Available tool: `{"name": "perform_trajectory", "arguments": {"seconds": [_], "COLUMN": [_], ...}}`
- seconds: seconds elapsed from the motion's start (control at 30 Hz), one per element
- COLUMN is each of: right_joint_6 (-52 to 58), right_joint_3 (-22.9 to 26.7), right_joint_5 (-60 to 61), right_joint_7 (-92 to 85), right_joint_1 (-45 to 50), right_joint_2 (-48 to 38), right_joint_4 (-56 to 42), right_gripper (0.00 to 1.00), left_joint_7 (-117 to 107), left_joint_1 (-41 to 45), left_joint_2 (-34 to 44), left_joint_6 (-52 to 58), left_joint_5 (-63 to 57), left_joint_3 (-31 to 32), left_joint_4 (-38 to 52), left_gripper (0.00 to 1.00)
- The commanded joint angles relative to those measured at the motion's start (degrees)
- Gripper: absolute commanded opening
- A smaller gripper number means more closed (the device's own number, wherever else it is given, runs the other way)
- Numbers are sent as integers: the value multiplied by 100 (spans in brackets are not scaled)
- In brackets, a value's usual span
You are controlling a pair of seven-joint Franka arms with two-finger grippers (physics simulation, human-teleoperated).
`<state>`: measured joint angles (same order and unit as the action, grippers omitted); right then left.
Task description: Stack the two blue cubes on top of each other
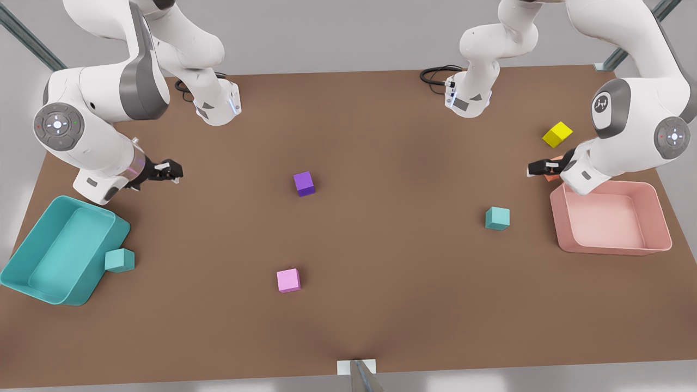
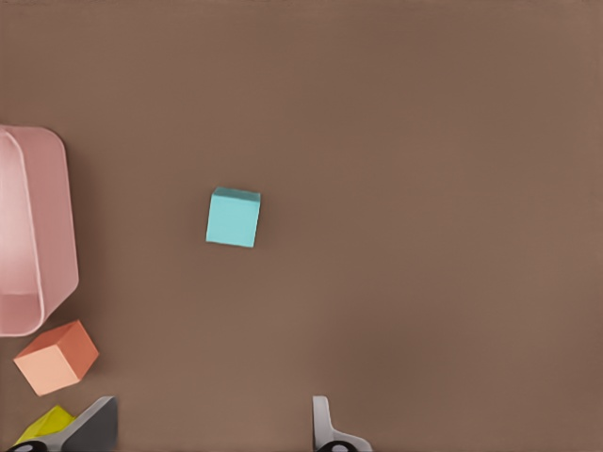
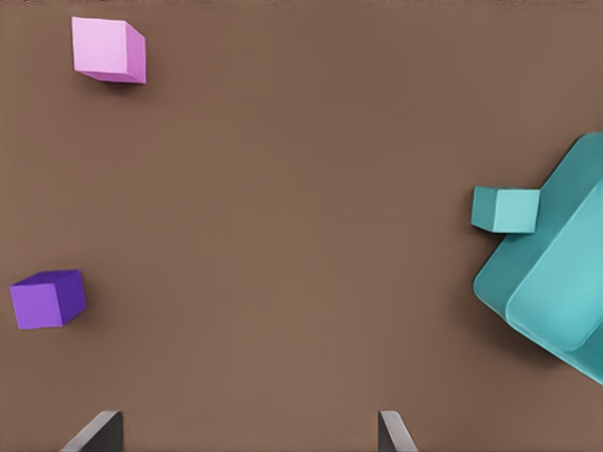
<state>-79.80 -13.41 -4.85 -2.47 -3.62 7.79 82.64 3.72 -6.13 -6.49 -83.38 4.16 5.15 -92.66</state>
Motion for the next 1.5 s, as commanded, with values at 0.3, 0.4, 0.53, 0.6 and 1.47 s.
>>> {"name": "perform_trajectory", "arguments": {"seconds": [0.3,0.4,0.53,0.6,1.47], "right_joint_6": [-1704,-3277,-3947,-3964,-3709], "right_joint_3": [40,40,14,-13,356], "right_joint_5": [-886,-974,-956,-693,-262], "right_joint_7": [-4295,-7142,-9261,-10201,-11671], "right_joint_1": [-692,-1000,-1317,-1527,-2292], "right_joint_2": [1409,1612,2139,2332,2851], "right_joint_4": [147,357,332,296,560], "right_gripper": [100,100,100,100,100], "left_joint_7": [120,111,120,120,93], "left_joint_1": [-2,-2,-2,-2,-116], "left_joint_2": [7,7,16,16,-107], "left_joint_6": [-47,-47,-47,-47,296], "left_joint_5": [-12,-12,-12,-12,-47], "left_joint_3": [3,3,3,12,3], "left_joint_4": [11,11,11,11,117], "left_gripper": [100,100,100,100,100]}}
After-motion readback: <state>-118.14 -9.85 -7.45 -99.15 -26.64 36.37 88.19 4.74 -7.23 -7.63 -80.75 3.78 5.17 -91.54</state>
